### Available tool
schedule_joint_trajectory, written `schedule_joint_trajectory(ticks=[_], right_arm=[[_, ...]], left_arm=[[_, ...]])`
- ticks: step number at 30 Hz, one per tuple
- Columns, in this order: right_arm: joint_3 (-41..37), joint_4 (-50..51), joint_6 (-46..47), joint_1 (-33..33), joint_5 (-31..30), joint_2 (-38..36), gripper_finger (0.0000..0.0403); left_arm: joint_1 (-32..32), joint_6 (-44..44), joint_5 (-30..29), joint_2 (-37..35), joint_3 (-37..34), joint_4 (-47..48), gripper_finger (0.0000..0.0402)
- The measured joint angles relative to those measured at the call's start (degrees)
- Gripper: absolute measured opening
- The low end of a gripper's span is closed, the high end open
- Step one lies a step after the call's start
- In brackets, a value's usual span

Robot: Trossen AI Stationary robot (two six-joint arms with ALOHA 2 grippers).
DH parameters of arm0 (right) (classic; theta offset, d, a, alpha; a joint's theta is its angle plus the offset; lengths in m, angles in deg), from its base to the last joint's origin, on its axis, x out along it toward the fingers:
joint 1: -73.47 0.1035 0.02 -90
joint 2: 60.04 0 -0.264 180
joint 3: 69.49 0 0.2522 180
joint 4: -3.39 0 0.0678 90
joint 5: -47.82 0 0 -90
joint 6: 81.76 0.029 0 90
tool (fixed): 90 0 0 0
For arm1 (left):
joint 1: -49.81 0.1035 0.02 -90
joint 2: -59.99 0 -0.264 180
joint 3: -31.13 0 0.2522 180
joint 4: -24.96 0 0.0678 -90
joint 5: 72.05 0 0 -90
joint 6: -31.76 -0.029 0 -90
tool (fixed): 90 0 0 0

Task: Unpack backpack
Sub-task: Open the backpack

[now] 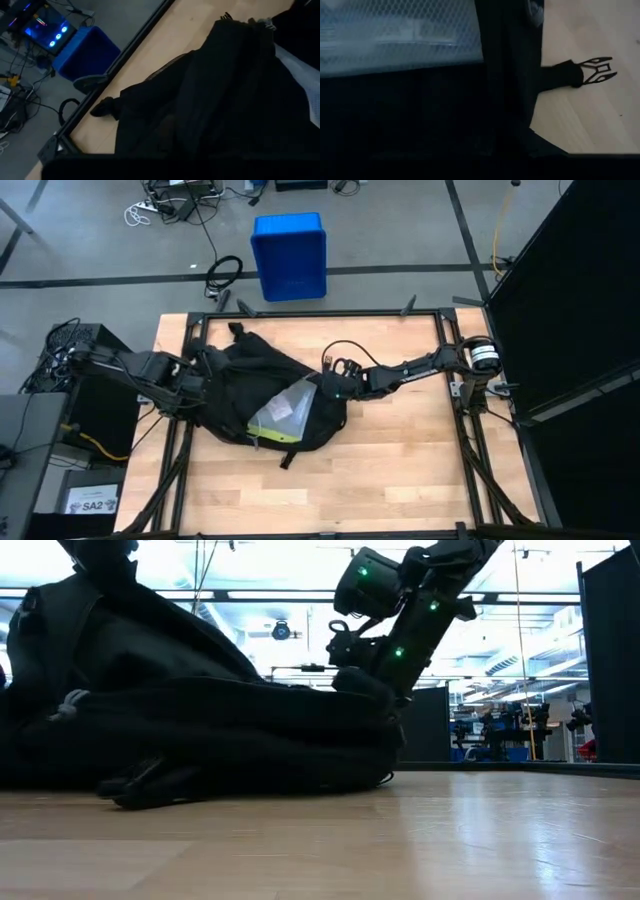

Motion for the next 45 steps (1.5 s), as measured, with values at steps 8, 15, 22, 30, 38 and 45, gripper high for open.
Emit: schedule_joint_trajectory(ticks=[8, 15, 22, 30, 38, 45], right_arm=[[0.0, -5.6, 4.2, 0.7, -2.7, 0.1, 0.0000], [-0.4, -2.4, 0.1, 1.3, -1.0, -0.6, 0.0000], [-0.9, -14.5, -7.0, 2.0, 2.6, -5.2, 0.0017], [-1.0, -22.1, -13.2, 4.5, 1.2, -10.5, 0.0113], [-0.9, -31.8, -20.8, 8.6, 0.6, -10.7, 0.0220], [-0.7, -28.8, -25.7, 10.0, -13.9, -10.8, 0.0250]], left_arm=[[0.0, 7.9, -3.1, -0.6, 4.1, 11.6, 0.0000], [0.1, 1.7, 0.7, -0.8, 2.3, 2.8, 0.0000], [0.2, -4.4, 3.0, 1.9, -0.1, -6.6, 0.0000], [0.2, -5.2, 4.5, 5.3, -0.1, -11.2, 0.0000], [0.2, -9.2, 6.1, 7.5, -0.1, -16.9, 0.0000], [0.2, -9.3, 6.4, 7.9, -0.1, -17.2, 0.0000]])
